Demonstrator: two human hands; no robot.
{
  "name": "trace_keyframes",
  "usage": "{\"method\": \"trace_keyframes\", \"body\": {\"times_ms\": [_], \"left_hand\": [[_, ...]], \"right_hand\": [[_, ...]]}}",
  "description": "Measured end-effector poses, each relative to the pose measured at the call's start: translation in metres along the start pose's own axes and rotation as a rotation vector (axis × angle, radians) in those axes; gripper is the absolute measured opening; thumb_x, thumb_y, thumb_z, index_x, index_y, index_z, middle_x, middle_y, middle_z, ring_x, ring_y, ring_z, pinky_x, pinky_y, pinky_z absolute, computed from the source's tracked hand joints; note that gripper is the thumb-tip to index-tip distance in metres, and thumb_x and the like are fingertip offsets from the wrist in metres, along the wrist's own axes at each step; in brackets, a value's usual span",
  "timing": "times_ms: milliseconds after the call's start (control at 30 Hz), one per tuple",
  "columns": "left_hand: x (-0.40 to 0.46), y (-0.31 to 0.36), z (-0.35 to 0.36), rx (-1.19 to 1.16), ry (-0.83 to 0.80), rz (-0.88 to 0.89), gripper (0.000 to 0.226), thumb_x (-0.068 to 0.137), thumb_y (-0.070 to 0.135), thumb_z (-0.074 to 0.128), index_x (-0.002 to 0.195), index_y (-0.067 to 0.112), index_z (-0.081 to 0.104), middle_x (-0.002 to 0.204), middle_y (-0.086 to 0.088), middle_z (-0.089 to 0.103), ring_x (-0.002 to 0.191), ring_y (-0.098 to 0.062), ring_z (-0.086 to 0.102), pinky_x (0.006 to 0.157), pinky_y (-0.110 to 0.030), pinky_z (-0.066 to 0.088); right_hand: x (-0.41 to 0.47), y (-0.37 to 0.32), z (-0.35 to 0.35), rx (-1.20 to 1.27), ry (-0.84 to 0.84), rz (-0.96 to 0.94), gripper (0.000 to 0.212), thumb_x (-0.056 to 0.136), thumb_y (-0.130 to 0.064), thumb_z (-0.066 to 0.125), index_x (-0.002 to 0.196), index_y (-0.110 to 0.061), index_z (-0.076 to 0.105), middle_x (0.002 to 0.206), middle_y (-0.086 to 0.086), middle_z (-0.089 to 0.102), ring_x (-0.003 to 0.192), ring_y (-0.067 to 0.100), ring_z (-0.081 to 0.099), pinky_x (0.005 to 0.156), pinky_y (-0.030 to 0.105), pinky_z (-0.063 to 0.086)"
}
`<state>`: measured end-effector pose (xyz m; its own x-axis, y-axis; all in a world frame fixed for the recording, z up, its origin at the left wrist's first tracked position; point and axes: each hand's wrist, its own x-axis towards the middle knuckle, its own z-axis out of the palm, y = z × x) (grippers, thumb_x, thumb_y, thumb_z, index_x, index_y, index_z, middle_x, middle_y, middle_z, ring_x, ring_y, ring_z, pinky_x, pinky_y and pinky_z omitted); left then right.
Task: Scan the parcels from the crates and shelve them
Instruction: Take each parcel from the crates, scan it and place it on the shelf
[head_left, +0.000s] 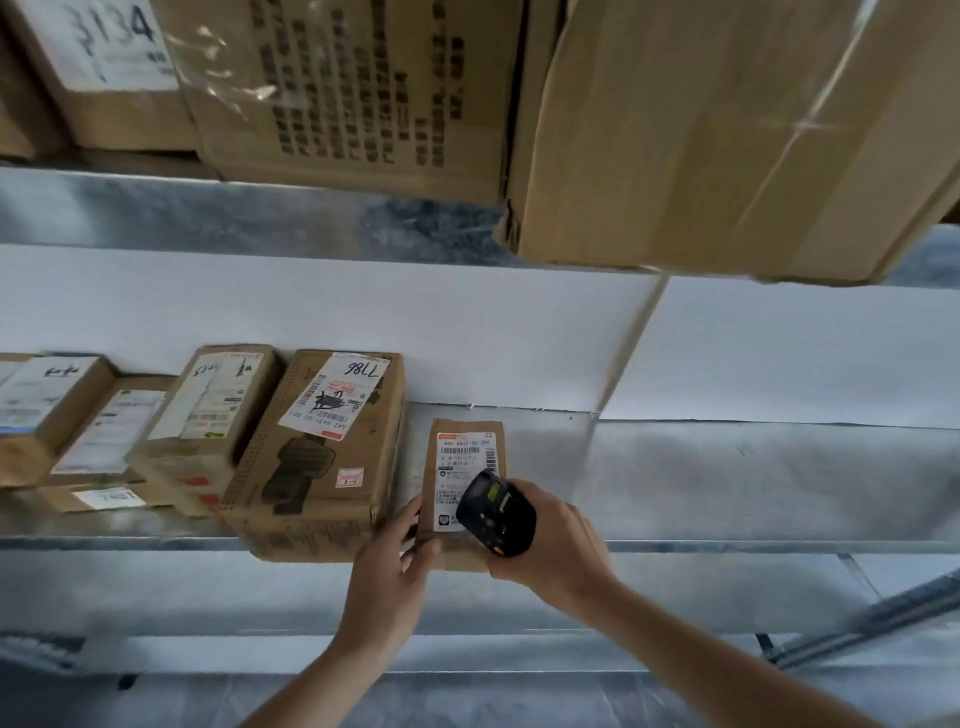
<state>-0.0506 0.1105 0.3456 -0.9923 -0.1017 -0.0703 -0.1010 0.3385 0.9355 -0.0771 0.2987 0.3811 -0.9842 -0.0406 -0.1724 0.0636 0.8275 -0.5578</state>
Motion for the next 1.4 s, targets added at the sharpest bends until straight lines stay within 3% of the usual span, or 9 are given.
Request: {"method": "trace_keyframes", "body": {"times_ms": [100, 233, 433, 700, 867, 967, 1133, 1267, 1400], "left_hand": [[0.004, 0.002, 0.008, 0.028, 0.064, 0.008, 0.047, 0.099, 0.01, 0.059, 0.136, 0.036, 0.045, 0.117, 0.026, 0.059, 0.102, 0.02, 0.057, 0.087, -0.001, 0.045], [0.011, 0.002, 0.019, 0.069, 0.146, -0.003, 0.047, 0.101, 0.017, 0.058, 0.144, 0.031, 0.047, 0.123, 0.011, 0.064, 0.111, -0.007, 0.062, 0.099, -0.03, 0.051], [0.023, 0.007, 0.029, 0.117, 0.264, -0.007, 0.039, 0.101, 0.018, 0.056, 0.139, 0.023, 0.053, 0.103, 0.01, 0.067, 0.095, -0.012, 0.065, 0.081, -0.03, 0.047], [0.024, 0.016, 0.036, 0.15, 0.273, -0.073, 0.043, 0.099, 0.025, 0.058, 0.142, 0.018, 0.051, 0.132, -0.007, 0.064, 0.119, -0.025, 0.063, 0.102, -0.045, 0.052], [0.008, 0.025, 0.026, 0.146, 0.235, -0.072, 0.05, 0.098, 0.026, 0.062, 0.146, 0.019, 0.048, 0.137, -0.001, 0.061, 0.123, -0.019, 0.059, 0.106, -0.042, 0.048], [-0.002, 0.035, 0.018, 0.13, 0.206, -0.026, 0.049, 0.098, 0.029, 0.062, 0.145, 0.024, 0.048, 0.138, 0.009, 0.057, 0.129, -0.015, 0.055, 0.109, -0.041, 0.046], [-0.016, 0.067, -0.008, 0.007, 0.15, 0.099, 0.037, 0.098, 0.027, 0.062, 0.119, 0.054, 0.046, 0.113, 0.046, 0.055, 0.111, 0.017, 0.054, 0.099, -0.01, 0.042], [-0.029, 0.09, -0.041, -0.145, 0.11, 0.169, 0.045, 0.092, 0.044, 0.064, 0.136, 0.035, 0.056, 0.125, 0.027, 0.065, 0.118, 0.009, 0.059, 0.093, -0.004, 0.045], [-0.042, 0.096, -0.102, -0.137, 0.163, 0.222, 0.028, 0.094, 0.041, 0.065, 0.119, 0.048, 0.057, 0.112, 0.035, 0.067, 0.111, 0.012, 0.059, 0.087, -0.003, 0.044]], "right_hand": [[0.016, 0.001, -0.003, -0.008, -0.017, -0.026, 0.079, 0.061, -0.04, 0.084, 0.133, -0.044, 0.053, 0.109, -0.018, 0.069, 0.096, 0.011, 0.063, 0.076, 0.031, 0.054], [0.032, 0.002, -0.006, -0.015, -0.021, -0.066, 0.075, 0.065, -0.045, 0.085, 0.132, -0.042, 0.054, 0.11, -0.018, 0.069, 0.094, 0.008, 0.06, 0.066, 0.023, 0.042], [0.052, 0.003, -0.003, -0.026, 0.002, -0.08, 0.075, 0.058, -0.055, 0.081, 0.127, -0.042, 0.054, 0.105, -0.018, 0.07, 0.094, 0.01, 0.065, 0.075, 0.032, 0.056], [0.058, 0.003, -0.005, -0.062, 0.012, -0.079, 0.076, 0.062, -0.053, 0.083, 0.13, -0.042, 0.051, 0.11, -0.016, 0.07, 0.099, 0.014, 0.066, 0.077, 0.033, 0.055], [0.046, 0.007, -0.017, -0.056, 0.029, -0.09, 0.072, 0.064, -0.045, 0.084, 0.129, -0.041, 0.053, 0.11, -0.018, 0.067, 0.094, 0.009, 0.061, 0.065, 0.023, 0.046], [0.034, 0.004, -0.034, -0.075, 0.05, -0.103, 0.076, 0.063, -0.045, 0.084, 0.132, -0.043, 0.053, 0.113, -0.019, 0.066, 0.094, 0.008, 0.059, 0.073, 0.029, 0.049], [0.009, -0.018, -0.061, -0.084, 0.106, -0.159, 0.078, 0.062, -0.046, 0.085, 0.133, -0.045, 0.052, 0.113, -0.021, 0.066, 0.096, 0.009, 0.061, 0.071, 0.028, 0.041], [-0.012, -0.058, -0.072, -0.04, 0.172, -0.242, 0.076, 0.061, -0.048, 0.085, 0.131, -0.048, 0.054, 0.109, -0.026, 0.066, 0.095, 0.004, 0.06, 0.069, 0.024, 0.041], [-0.028, -0.12, -0.062, -0.018, 0.186, -0.371, 0.073, 0.062, -0.048, 0.087, 0.128, -0.05, 0.055, 0.104, -0.026, 0.066, 0.094, 0.003, 0.061, 0.068, 0.017, 0.043]]}}
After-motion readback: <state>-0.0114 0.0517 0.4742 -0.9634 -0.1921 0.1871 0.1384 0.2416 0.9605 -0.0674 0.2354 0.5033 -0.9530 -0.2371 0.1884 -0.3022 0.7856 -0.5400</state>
